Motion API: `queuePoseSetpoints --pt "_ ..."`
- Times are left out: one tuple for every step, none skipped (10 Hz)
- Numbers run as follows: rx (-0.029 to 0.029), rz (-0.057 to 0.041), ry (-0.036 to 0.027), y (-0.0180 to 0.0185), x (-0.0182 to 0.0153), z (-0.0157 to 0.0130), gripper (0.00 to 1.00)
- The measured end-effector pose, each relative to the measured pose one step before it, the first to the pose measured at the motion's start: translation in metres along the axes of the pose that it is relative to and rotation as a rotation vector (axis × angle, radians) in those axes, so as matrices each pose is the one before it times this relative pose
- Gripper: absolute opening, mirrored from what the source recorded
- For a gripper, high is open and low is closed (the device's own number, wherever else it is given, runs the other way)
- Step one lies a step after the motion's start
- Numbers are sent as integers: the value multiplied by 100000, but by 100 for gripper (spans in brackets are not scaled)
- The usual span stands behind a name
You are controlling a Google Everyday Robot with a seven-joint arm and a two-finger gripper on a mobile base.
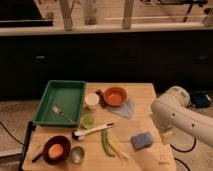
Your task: Wipe red bowl with sponge
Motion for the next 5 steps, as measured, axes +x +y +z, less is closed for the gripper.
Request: queuePoseSetpoints --pt "-26 -2133 379 41 -299 373 80" --pt "-154 -1855 302 70 -247 361 80" --pt "-165 -3101 666 -16 -271 602 80" --pt "-111 -2316 363 -98 -295 634 80" --pt "-31 -2639 391 -213 -384 683 80"
